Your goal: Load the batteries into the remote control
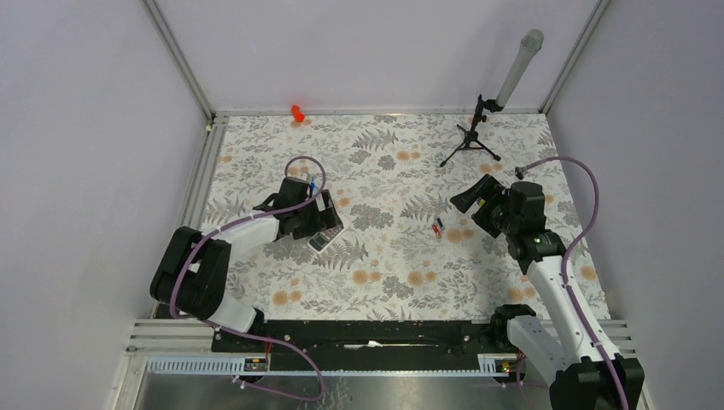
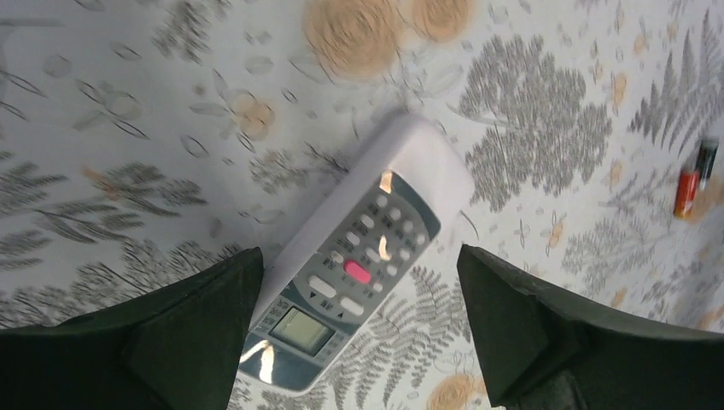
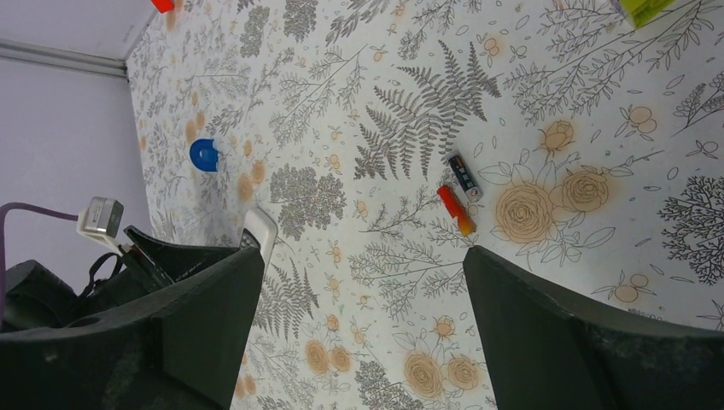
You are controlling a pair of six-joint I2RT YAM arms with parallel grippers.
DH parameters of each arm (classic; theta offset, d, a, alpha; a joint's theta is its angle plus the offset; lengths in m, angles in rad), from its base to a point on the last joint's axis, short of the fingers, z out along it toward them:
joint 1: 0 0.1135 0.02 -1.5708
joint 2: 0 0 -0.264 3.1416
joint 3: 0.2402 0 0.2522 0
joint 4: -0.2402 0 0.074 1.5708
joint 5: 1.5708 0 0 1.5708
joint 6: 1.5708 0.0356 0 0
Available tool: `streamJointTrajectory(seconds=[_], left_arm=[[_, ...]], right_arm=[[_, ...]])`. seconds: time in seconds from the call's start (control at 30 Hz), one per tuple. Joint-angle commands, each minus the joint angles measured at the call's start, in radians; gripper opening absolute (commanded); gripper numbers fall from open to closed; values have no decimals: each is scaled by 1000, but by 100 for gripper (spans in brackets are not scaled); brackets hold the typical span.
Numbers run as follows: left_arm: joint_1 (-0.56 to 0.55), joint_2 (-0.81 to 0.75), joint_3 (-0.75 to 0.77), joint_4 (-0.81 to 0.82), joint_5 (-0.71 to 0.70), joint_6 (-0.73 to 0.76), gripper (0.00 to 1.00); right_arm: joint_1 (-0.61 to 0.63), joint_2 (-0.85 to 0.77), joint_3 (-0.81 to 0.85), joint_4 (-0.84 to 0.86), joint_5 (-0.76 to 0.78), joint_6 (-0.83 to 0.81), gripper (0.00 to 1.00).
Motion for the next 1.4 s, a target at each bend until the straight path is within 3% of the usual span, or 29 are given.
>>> streamJointTrajectory(seconds=[0.0, 0.3, 0.5, 0.73, 0.8, 0.9, 1.0, 1.1, 1.37], left_arm=[[-74, -35, -45, -56, -16, 16, 94], [-246, -1, 44, -265, -298, 67, 91], [-301, 80, 115, -347, -423, 96, 70], [-367, 136, 166, -379, -498, 110, 68], [-370, 151, 176, -381, -499, 117, 62], [-371, 153, 197, -380, -472, 156, 39], [-372, 118, 236, -382, -426, 212, 30], [-371, 52, 298, -375, -300, 287, 27], [-364, 29, 572, -506, 256, 441, 28]], right_arm=[[-2, -14, -13, 20, -24, 6, 95], [-3, -1, -37, 20, -34, 10, 95], [-3, -2, -50, 20, -34, 9, 94], [-3, 2, -48, 35, -63, -4, 95], [-3, -1, -50, 38, -68, -7, 95], [-3, -5, -49, 39, -86, -14, 95], [-3, -8, -45, 52, -127, -32, 95], [-3, -7, -35, 84, -190, -47, 95], [-3, -15, 6, 348, -451, -45, 95]])
